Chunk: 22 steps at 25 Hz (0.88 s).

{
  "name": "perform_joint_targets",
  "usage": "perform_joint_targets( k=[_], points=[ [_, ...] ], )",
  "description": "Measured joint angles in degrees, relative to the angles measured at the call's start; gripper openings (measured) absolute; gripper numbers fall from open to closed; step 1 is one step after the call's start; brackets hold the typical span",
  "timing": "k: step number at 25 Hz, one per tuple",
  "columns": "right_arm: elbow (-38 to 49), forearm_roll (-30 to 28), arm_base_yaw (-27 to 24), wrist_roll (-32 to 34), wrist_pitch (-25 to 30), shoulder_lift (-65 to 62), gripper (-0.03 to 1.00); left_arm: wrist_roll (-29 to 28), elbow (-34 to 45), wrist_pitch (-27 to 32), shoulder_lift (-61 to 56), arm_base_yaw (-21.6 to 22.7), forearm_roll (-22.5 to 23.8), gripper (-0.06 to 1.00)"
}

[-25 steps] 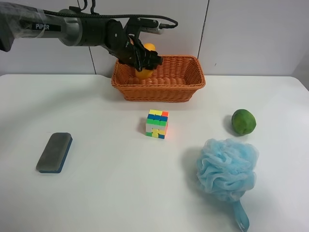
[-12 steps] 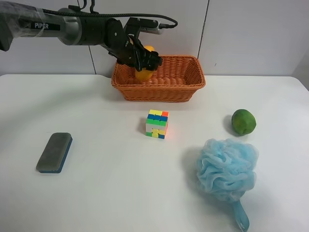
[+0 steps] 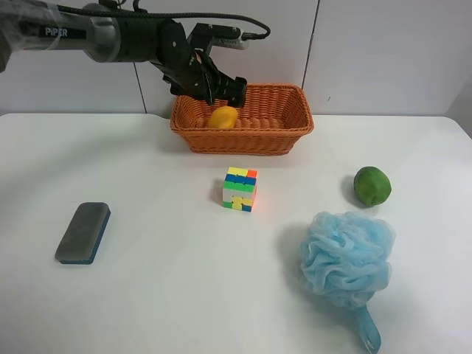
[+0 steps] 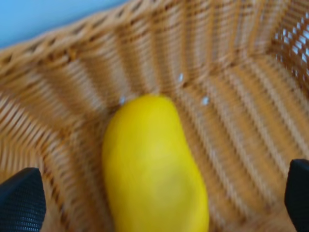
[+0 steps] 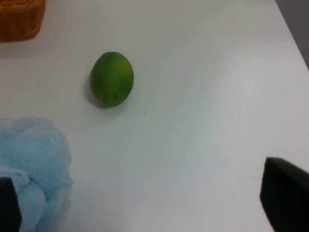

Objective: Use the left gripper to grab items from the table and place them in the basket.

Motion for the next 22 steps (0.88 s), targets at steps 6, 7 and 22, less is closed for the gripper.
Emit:
perform_joint_targets(
  k=[6, 7, 22],
  points=[
    [0.0, 0.0, 0.0, 0.0, 0.0, 0.0, 0.99, -2.9, 0.0, 20.0, -13.8, 0.7, 6.9, 0.99],
    [0.0, 0.0, 0.0, 0.0, 0.0, 0.0, 0.99, -2.9, 0.0, 22.8, -16.2, 1.0, 7.8, 0.99],
    [0.0, 0.0, 0.0, 0.0, 0.0, 0.0, 0.99, -3.3, 12.9, 44.9, -61.2, 7.5, 21.7, 0.99]
  ],
)
